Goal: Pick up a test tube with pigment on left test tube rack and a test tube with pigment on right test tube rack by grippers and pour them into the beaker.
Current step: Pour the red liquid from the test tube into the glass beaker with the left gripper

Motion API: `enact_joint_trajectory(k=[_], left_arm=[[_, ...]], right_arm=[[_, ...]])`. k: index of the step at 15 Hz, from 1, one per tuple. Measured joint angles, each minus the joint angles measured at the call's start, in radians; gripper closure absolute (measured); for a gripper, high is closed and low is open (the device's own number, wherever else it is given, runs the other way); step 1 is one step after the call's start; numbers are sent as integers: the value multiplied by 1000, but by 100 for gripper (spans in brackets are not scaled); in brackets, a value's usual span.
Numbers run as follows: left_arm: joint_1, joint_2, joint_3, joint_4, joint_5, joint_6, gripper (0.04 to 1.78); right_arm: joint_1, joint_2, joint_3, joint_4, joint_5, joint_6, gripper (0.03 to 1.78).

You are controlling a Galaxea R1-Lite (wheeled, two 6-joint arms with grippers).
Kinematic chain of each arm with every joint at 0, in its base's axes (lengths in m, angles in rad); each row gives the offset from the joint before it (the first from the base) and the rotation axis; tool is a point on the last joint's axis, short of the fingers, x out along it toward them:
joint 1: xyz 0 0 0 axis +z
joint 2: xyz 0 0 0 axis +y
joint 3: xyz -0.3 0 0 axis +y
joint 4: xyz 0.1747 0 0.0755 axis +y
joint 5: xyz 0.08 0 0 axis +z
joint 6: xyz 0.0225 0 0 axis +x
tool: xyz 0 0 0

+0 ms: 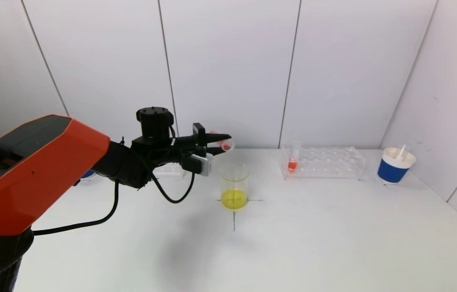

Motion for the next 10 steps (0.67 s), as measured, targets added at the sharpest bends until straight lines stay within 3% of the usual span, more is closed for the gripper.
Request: enact_joint_trajectory(k=[10], left_arm=[[-3,1,-3,8,27,63,138]], right_arm=[[0,0,0,0,0,0,4]])
